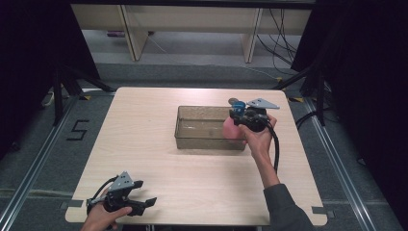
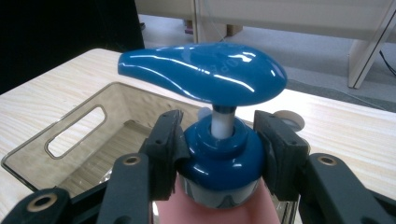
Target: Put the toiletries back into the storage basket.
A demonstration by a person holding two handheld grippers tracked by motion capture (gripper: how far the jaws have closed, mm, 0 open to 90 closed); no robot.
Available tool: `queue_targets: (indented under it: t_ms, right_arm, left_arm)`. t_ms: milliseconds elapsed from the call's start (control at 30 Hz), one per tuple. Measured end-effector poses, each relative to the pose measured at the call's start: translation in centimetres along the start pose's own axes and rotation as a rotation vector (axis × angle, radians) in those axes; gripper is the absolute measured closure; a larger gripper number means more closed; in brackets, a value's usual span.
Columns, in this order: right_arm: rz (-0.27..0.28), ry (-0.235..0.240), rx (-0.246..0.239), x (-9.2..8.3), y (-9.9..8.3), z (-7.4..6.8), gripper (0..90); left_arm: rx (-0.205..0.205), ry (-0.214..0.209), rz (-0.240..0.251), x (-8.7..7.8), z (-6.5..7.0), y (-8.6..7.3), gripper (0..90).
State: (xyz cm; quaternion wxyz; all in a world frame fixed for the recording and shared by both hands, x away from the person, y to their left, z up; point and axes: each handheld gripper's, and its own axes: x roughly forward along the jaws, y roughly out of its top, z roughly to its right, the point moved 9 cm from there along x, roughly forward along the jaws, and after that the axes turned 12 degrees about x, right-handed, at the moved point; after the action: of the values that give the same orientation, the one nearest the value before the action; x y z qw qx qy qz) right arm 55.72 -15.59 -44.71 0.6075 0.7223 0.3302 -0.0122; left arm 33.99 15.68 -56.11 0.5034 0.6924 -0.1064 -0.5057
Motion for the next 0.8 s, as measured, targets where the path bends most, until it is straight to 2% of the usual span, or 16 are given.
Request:
queue_targets:
  t_ms: [67, 100, 133, 167, 333, 367, 433, 467, 533, 567, 600, 667, 767, 800]
  right_arm:
    - [-0.009, -0.009, 0.013, 0.0, -0.2, 0.0, 53.3]
    - [-0.012, -0.011, -0.002, 0.0, -0.3, 0.1, 53.3]
    - [-0.012, -0.007, 0.019, 0.0, -0.4, 0.0, 53.3]
    - [-0.013, -0.006, -0.001, 0.0, -0.4, 0.1, 53.3]
    - [-0.027, -0.019, 0.006, 0.0, -0.9, 0.3, 53.3]
    - [-0.028, -0.019, -0.01, 0.0, -1.0, 0.4, 53.3]
    - [-0.032, -0.017, 0.008, 0.1, -1.2, 0.4, 53.3]
    - [-0.033, -0.022, 0.0, 0.1, -1.2, 0.5, 53.3]
    - [-0.03, -0.022, -0.016, 0.1, -1.3, 0.7, 53.3]
    - [-0.037, -0.027, 0.011, 0.0, -1.5, 0.6, 53.2]
    - [-0.039, -0.024, 0.014, -0.1, -1.5, 0.5, 53.3]
    - [-0.036, -0.023, -0.021, 0.0, -1.5, 0.7, 53.2]
    - [-0.049, -0.023, 0.022, 0.1, -2.0, 0.5, 53.2]
    - [-0.05, -0.018, 0.003, 0.2, -2.0, 0.6, 53.3]
  left_arm:
    - [0.001, -0.001, 0.001, 0.0, 0.0, 0.0, 15.6]
    - [0.001, 0.002, 0.0, 0.0, -0.1, 0.0, 15.5]
    - [0.001, 0.002, 0.0, 0.0, -0.1, 0.0, 15.6]
    - [0.0, 0.001, 0.001, 0.0, 0.0, 0.0, 15.6]
    - [-0.004, 0.002, 0.002, 0.0, 0.0, 0.0, 15.5]
    - [0.002, 0.001, 0.001, 0.0, 0.0, 0.0, 15.5]
    - [-0.002, 0.0, 0.015, 0.1, -0.1, 0.1, 15.5]
    - [0.005, 0.004, 0.006, 0.0, -0.2, 0.0, 15.6]
    - [-0.006, 0.002, 0.005, -0.1, 0.0, 0.0, 15.6]
    - [-0.009, 0.002, 0.006, -0.1, 0.0, 0.0, 15.5]
    - [-0.008, 0.005, 0.011, 0.0, 0.0, 0.1, 15.6]
    - [-0.007, 0.004, 0.012, 0.0, -0.1, 0.1, 15.6]
    - [-0.012, 0.002, 0.008, 0.0, 0.0, 0.0, 15.6]
    - [-0.004, 0.009, 0.002, 0.0, -0.1, 0.0, 15.5]
